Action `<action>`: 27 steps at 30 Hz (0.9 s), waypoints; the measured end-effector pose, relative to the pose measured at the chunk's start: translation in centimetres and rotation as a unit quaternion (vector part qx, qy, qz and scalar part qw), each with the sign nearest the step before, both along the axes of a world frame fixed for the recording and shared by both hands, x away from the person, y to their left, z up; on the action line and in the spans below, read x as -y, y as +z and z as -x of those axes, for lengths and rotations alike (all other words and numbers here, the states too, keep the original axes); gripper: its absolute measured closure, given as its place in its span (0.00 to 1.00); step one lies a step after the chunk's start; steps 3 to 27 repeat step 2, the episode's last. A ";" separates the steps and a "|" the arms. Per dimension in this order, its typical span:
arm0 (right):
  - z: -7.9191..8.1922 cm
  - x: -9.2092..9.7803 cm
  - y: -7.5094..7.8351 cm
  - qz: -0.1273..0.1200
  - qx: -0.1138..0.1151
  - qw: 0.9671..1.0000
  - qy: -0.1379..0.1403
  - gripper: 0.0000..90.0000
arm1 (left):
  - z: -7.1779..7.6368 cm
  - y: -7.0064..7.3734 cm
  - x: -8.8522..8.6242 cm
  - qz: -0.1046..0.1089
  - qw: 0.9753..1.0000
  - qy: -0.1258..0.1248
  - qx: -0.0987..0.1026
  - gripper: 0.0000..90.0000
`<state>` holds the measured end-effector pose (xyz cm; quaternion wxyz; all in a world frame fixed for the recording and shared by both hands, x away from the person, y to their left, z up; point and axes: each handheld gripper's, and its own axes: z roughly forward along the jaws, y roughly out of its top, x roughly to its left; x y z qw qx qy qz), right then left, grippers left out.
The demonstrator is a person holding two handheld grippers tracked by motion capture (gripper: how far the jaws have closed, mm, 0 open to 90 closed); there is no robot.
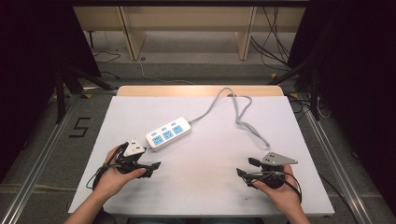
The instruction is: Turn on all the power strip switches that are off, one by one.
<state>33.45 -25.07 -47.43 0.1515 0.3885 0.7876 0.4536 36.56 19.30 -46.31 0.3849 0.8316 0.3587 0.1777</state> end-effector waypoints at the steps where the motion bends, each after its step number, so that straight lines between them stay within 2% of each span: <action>1: 0.0 0.0 0.0 0.001 -0.001 1.000 0.000 0.37 | 0.1 0.0 0.3 -0.002 1.000 -0.003 0.000 0.22; 2: 0.0 0.0 0.0 0.000 -0.001 1.000 -0.001 0.37 | 0.2 0.0 0.7 -0.001 1.000 -0.006 0.000 0.22; 27: 0.0 0.0 0.0 0.000 -0.001 1.000 -0.001 0.37 | 0.2 0.0 0.7 -0.001 1.000 -0.006 0.000 0.22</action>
